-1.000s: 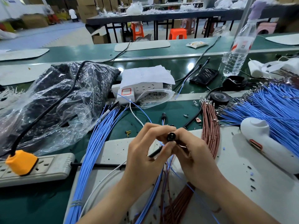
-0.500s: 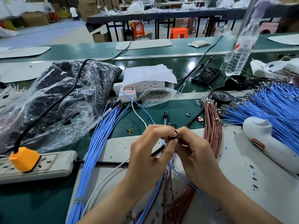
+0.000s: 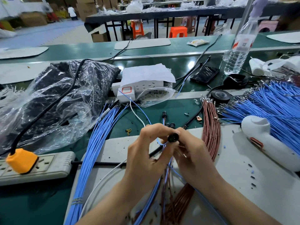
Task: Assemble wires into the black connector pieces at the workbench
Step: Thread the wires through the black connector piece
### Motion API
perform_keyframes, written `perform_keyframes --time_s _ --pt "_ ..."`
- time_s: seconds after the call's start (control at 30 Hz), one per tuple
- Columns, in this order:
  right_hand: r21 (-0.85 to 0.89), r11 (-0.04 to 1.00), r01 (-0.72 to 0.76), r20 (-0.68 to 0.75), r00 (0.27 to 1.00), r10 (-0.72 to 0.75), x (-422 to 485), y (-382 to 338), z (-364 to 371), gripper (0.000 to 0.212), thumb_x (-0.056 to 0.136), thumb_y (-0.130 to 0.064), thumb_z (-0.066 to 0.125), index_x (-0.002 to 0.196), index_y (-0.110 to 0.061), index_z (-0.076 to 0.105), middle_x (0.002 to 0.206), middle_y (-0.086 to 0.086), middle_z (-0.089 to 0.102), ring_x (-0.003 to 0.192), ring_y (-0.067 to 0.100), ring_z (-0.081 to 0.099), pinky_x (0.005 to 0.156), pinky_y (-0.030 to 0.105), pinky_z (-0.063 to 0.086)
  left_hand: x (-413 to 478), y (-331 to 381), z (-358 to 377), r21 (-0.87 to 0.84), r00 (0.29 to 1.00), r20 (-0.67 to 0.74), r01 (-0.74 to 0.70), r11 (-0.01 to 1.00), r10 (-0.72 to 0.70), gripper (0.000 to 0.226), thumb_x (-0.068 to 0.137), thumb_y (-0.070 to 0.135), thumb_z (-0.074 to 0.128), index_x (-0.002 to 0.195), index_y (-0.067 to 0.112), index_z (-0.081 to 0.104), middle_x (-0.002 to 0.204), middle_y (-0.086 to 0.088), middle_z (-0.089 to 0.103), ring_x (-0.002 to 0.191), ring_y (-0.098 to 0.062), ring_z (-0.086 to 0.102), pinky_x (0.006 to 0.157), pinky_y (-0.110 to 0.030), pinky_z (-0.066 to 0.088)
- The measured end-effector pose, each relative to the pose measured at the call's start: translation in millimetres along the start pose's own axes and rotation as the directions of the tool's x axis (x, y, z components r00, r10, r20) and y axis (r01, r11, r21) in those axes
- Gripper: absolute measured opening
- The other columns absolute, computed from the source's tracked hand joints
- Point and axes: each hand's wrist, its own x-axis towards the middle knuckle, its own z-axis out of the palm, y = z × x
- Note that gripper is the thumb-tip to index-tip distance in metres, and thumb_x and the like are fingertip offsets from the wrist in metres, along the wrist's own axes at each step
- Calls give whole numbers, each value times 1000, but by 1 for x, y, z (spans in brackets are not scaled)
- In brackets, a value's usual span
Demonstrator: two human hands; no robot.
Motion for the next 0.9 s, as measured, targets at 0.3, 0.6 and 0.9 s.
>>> perform_keyframes --time_s 0.3,0.6,0.9 --pt "153 986 -72 -76 994 85 3 -3 -6 17 80 -8 63 90 -22 65 84 1 68 80 18 67 71 33 56 7 2 -3 172 996 65 -72 982 61 19 84 11 66 103 5 66 95 -3 67 76 17 49 71 1 33" --pt "-35 999 2 -80 997 -5 3 -5 -6 12 82 -19 56 82 -11 64 76 -4 63 71 13 61 62 23 49 3 -1 0 91 995 66 -85 992 79 18 84 9 67 102 10 64 96 -6 66 89 -20 65 77 -27 53" --pt "-39 999 1 -79 997 -4 3 -5 -2 23 79 1 63 82 -21 59 73 -13 58 68 -2 56 64 9 41 1 -4 4 133 996 50 -79 988 73 16 83 6 68 98 2 68 94 -5 65 87 -18 64 76 -24 52"
